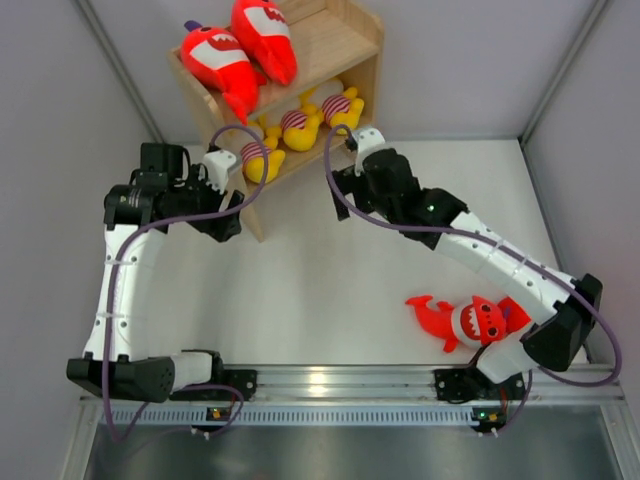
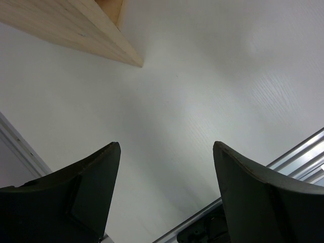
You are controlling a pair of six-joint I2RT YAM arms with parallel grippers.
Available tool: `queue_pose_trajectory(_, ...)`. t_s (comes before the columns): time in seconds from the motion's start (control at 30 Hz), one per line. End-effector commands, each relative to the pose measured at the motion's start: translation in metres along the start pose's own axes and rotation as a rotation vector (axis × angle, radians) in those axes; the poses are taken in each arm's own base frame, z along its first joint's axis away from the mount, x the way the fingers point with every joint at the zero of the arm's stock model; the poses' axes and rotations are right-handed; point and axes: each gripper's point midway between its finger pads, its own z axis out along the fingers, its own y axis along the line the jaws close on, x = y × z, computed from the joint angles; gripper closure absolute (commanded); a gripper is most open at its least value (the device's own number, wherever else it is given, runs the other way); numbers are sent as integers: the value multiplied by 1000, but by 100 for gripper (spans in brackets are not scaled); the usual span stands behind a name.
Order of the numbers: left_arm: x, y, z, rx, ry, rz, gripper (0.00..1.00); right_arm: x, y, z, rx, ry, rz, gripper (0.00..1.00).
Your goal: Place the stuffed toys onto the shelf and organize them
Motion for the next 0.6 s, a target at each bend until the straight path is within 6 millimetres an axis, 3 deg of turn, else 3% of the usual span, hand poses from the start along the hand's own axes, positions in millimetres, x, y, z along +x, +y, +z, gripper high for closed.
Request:
queue_pose_trajectory(0.0, -10, -10, -12, 18, -77, 35, 20, 145, -54, -36, 427, 430, 237, 1)
queue_pose_trajectory(0.03, -11, -12, -13, 24, -86, 39, 20, 178, -57, -45, 473, 511, 247, 1)
queue_pose_trajectory(0.13, -12, -20, -17, 41, -102, 51, 20, 233, -66, -67, 643, 640, 313, 1)
queue_pose_trajectory(0.23, -9, -31, -20, 56, -106, 74, 20, 267, -63, -75, 699, 703, 354, 1)
queue_pose_trajectory(0.43, -6, -44, -21, 82, -112, 113, 20, 296, -50, -84, 726, 722, 375, 0)
queue_pose_trajectory(0.57, -4, -46, -20, 85, -104, 121, 20, 317, -28, -84, 659, 773, 420, 1)
